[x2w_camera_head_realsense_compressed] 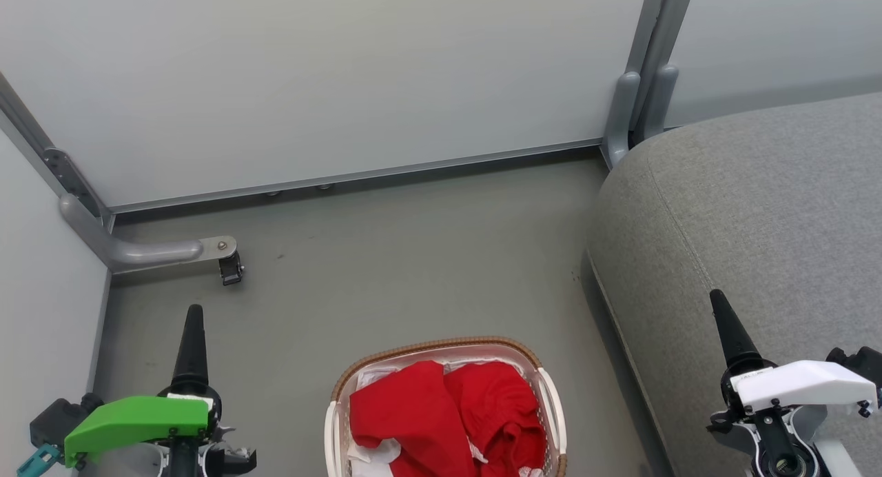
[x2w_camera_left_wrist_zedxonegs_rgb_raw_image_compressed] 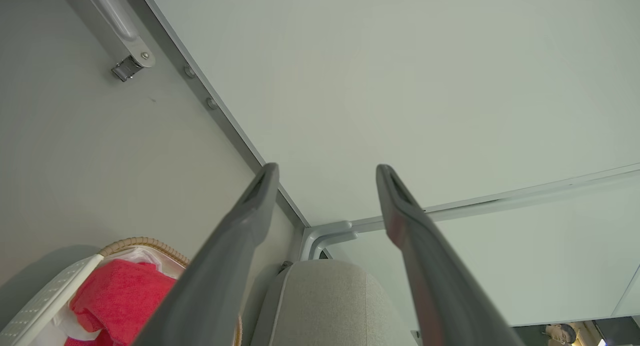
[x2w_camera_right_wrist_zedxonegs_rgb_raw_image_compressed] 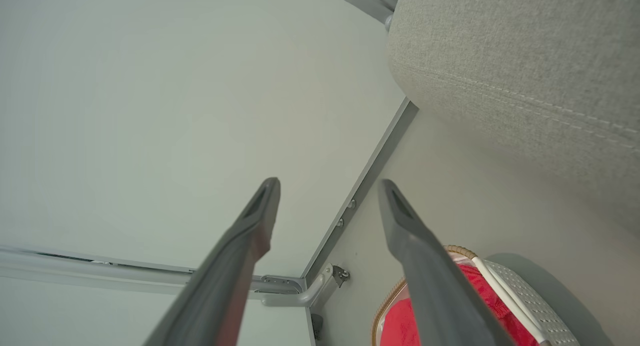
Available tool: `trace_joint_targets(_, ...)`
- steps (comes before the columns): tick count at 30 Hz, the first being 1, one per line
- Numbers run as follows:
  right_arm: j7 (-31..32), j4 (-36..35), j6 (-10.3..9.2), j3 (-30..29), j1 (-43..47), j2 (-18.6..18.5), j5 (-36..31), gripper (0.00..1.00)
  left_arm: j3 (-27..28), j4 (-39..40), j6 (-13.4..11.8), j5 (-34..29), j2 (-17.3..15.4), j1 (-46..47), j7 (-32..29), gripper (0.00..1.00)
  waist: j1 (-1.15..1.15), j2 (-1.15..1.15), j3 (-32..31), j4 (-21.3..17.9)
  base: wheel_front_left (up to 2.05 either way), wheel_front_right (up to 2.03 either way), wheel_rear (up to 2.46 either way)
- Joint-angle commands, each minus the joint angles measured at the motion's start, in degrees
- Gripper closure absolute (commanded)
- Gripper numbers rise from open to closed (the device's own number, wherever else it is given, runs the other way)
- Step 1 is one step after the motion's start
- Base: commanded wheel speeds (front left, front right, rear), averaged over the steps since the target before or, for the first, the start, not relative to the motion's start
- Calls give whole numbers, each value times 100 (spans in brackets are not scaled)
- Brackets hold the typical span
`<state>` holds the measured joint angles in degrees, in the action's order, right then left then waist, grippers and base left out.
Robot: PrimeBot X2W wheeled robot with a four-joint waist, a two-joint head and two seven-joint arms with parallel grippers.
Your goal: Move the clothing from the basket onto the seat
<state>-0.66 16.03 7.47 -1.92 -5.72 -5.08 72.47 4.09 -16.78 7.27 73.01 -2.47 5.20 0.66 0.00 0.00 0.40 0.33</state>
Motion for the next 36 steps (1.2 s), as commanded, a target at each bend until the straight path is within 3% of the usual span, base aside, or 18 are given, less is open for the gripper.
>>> trace_joint_targets(1, -59, -87, 1, 29, -165, -76, -201, 0, -11, 60, 11, -244, -38, 46, 67, 0, 0, 0, 1, 1, 0, 0, 0)
trace_joint_targets(15, -352, -107, 1, 235, -211, -130, -1528, 0, -193, -127, 15, -1948, -78, 16, 356, 0, 0, 0, 19, 17, 0, 0, 0)
trace_joint_targets(36, -715, 234, 2, 476, -252, -130, -3244, 0, -369, -309, 20, -3933, -102, -112, 718, 0, 0, 0, 18, 59, 0, 0, 0)
